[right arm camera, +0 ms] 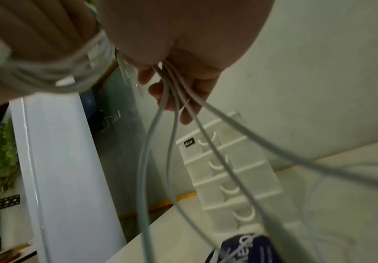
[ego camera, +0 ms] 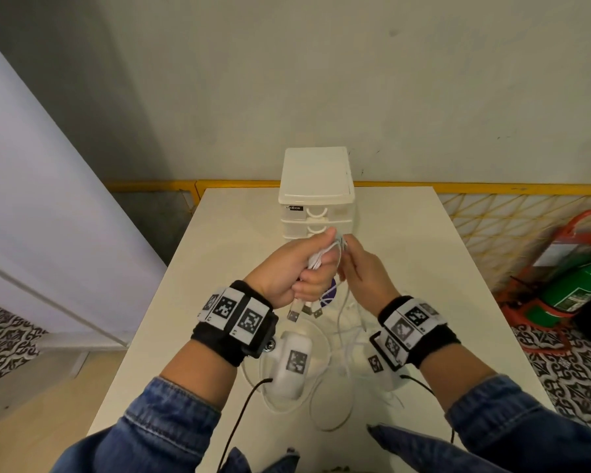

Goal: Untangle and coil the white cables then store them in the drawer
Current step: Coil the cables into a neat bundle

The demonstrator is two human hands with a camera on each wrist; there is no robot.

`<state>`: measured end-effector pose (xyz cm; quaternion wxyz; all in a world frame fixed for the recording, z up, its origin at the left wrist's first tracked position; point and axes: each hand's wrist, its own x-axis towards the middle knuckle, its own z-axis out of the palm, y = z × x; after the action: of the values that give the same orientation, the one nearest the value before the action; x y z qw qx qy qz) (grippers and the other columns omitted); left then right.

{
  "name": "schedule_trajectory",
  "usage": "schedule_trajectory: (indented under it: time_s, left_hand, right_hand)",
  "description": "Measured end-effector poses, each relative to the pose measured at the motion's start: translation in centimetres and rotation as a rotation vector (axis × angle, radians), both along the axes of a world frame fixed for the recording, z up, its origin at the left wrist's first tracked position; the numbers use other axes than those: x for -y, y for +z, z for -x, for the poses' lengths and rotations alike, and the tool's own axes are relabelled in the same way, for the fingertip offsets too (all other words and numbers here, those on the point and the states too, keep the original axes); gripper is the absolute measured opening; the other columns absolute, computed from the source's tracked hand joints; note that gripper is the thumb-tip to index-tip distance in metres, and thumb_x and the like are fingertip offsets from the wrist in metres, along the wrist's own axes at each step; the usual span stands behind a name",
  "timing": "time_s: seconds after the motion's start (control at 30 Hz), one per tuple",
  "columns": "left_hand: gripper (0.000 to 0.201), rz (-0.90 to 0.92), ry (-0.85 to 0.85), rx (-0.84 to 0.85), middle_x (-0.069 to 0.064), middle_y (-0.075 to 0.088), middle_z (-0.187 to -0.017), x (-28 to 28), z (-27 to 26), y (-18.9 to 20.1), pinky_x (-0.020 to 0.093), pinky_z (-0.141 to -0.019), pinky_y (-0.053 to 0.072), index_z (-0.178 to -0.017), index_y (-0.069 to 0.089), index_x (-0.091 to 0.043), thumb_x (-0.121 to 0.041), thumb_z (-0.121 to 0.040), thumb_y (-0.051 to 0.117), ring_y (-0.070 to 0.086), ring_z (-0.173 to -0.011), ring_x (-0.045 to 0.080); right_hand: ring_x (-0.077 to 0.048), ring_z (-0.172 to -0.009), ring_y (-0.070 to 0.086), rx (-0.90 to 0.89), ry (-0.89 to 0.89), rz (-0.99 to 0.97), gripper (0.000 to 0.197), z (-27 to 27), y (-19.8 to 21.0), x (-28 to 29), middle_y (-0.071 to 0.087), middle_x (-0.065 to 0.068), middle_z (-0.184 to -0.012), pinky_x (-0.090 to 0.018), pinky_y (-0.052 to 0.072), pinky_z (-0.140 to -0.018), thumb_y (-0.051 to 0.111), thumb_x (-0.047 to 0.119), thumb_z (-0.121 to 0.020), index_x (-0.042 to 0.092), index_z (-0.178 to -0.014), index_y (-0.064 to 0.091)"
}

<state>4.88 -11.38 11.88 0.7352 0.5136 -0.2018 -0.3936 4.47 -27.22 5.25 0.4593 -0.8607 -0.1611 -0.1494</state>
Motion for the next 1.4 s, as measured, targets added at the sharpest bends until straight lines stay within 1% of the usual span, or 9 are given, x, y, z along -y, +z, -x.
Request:
schedule_trajectory:
  time_s: [0.1,0.23,0.43,0.57,0.63,0.73,0.9,1.13,1.4]
  left_hand:
    - [0.043,0.242,-0.025,-0.043,-0.012,0.030,-0.038,0.0,-0.1,1.3,0.014,-0.031,0.015,-0.064,0.048,-0.018,-0.045,-0.093,0.031,0.016,-0.029,0.007]
    - [0.040,0.566,0.069,-0.083,-0.007,0.025,-0.041,-0.5,-0.9,2.4,0.017,-0.031,0.024,-0.071,0.052,-0.016,-0.042,-0.093,0.033,0.022,-0.032,0.007]
    - [0.041,0.827,0.523,-0.082,-0.006,0.041,-0.048,-2.3,-2.9,3.6,0.019,-0.041,0.032,-0.075,0.047,-0.015,-0.041,-0.099,0.027,0.036,-0.041,0.007]
    - [0.038,0.642,0.907,0.036,-0.005,0.041,-0.051,-3.0,-3.7,2.9,0.022,-0.046,0.034,-0.076,0.042,-0.016,-0.036,-0.102,0.023,0.036,-0.044,0.010]
    - [0.038,0.418,1.009,0.170,-0.004,0.042,-0.050,-2.9,-4.0,2.0,0.025,-0.046,0.033,-0.072,0.044,-0.019,-0.031,-0.102,0.024,0.038,-0.044,0.013]
    - [0.044,0.001,1.082,0.527,-0.003,0.044,-0.055,-2.7,-3.8,0.6,0.031,-0.050,0.033,-0.061,0.048,-0.026,-0.023,-0.100,0.030,0.039,-0.050,0.017]
    - [0.045,-0.725,0.643,0.836,0.003,0.049,-0.053,-2.5,-3.0,-1.4,0.037,-0.055,0.042,-0.067,0.049,-0.008,-0.037,-0.099,0.036,0.046,-0.048,0.019]
    - [0.045,-0.502,0.107,0.422,-0.003,0.035,-0.041,-1.4,-1.1,-2.0,0.017,-0.036,0.023,-0.073,0.047,-0.007,-0.047,-0.093,0.044,0.027,-0.032,0.009]
    - [0.036,-0.285,0.493,0.318,-0.007,0.034,-0.041,-3.5,-1.8,0.1,0.018,-0.034,0.022,-0.061,0.042,-0.014,-0.027,-0.093,0.053,0.025,-0.032,0.010]
  right_hand:
    - [-0.018,-0.053,0.054,-0.093,-0.003,-0.042,0.036,0.5,-1.4,-0.7,0.054,0.002,-0.060,-0.031,0.044,-0.056,0.026,0.045,-0.095,0.017,-0.099,0.048]
    - [-0.025,-0.061,0.055,-0.220,-0.002,-0.054,0.023,1.1,-2.1,-1.8,0.052,-0.001,-0.060,-0.035,0.044,-0.063,0.036,0.019,-0.097,0.031,-0.078,0.042]
    - [-0.020,-0.057,0.046,-0.351,0.051,0.034,0.025,1.6,-3.7,-1.8,0.046,0.001,-0.059,-0.042,0.043,-0.065,0.041,0.026,-0.095,0.011,-0.075,0.042]
    - [-0.010,-0.058,0.049,-0.288,0.131,0.095,0.024,2.3,-3.1,-2.5,0.051,0.009,-0.062,-0.029,0.040,-0.061,0.041,0.032,-0.094,0.017,-0.076,0.044]
    - [-0.001,-0.055,0.048,-0.241,0.169,0.142,0.027,2.6,-2.2,-2.9,0.052,0.017,-0.058,-0.017,0.034,-0.055,0.043,0.030,-0.096,0.031,-0.069,0.039]
    - [-0.006,-0.051,0.044,-0.143,0.210,0.211,0.028,2.9,-1.2,-3.2,0.042,0.008,-0.052,-0.020,0.031,-0.052,0.042,0.035,-0.095,0.027,-0.068,0.038]
    - [-0.015,-0.056,0.049,0.019,0.192,0.242,0.040,2.8,0.9,-3.0,0.053,0.001,-0.058,-0.032,0.040,-0.056,0.034,0.048,-0.089,0.014,-0.075,0.052]
    - [-0.010,-0.063,0.055,-0.014,0.086,0.123,0.018,0.5,2.1,0.2,0.062,0.005,-0.072,-0.026,0.041,-0.060,0.040,0.041,-0.085,0.028,-0.092,0.050]
    - [-0.023,-0.066,0.056,-0.201,-0.032,0.318,0.017,1.1,-3.6,2.8,0.062,-0.006,-0.072,-0.034,0.042,-0.061,0.055,0.028,-0.089,0.012,-0.086,0.052]
